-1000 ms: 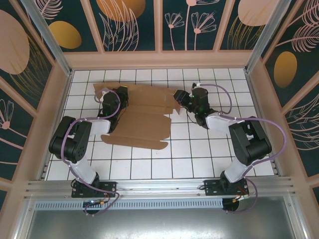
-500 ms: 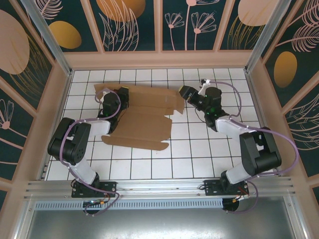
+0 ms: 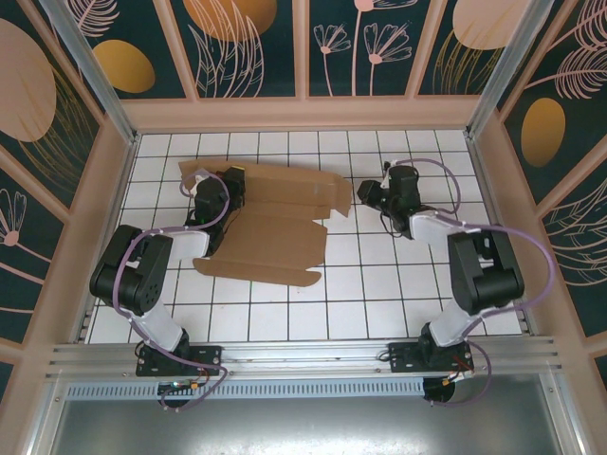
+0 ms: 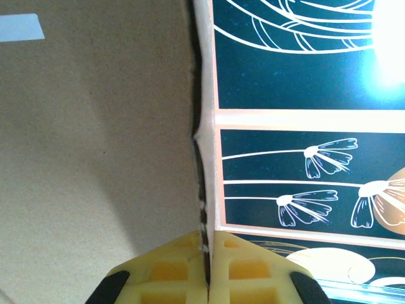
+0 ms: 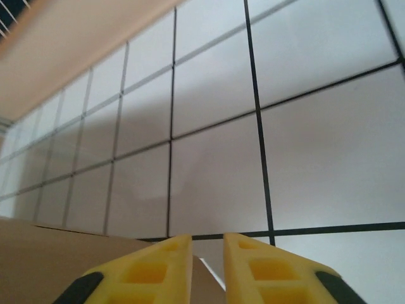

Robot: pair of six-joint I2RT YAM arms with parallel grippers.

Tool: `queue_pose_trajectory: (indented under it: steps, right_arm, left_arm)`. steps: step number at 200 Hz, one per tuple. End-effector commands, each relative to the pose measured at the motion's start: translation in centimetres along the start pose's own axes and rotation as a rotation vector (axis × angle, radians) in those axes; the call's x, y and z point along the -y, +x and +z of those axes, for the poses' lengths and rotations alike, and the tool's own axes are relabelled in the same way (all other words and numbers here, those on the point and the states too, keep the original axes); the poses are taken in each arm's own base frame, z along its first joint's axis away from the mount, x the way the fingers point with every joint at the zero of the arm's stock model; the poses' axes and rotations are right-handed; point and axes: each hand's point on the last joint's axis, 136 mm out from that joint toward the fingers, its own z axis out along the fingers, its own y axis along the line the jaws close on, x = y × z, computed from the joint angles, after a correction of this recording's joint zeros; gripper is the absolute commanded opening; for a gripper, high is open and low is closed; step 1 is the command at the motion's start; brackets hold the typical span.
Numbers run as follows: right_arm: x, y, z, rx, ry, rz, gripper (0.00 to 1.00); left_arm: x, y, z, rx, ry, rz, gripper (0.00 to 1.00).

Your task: Fold the paper box

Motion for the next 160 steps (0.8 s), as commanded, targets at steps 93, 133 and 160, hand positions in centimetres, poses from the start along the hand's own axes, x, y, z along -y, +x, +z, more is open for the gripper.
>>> queue_pose_trajectory:
  steps: [93, 133, 160]
  right_arm:
    - [-7.3, 4.5, 1.1, -0.110, -0.216, -0.238, 0.27]
    - [-5.2, 1.8, -0.8, -0.014, -0.160, -0.432, 0.40]
    - [-5.9, 0.3, -2.0, -0.003, -0.140, -0.497, 0.43]
  left_arm:
    - [-4.8, 1.1, -1.3, -0.050, -0.180, 0.048, 0.00]
    - [-4.9, 0.6, -2.0, -0.040, -0.198, 0.112, 0.00]
    - [-4.8, 0.4, -2.1, -0.038, -0.207, 0.144, 0.00]
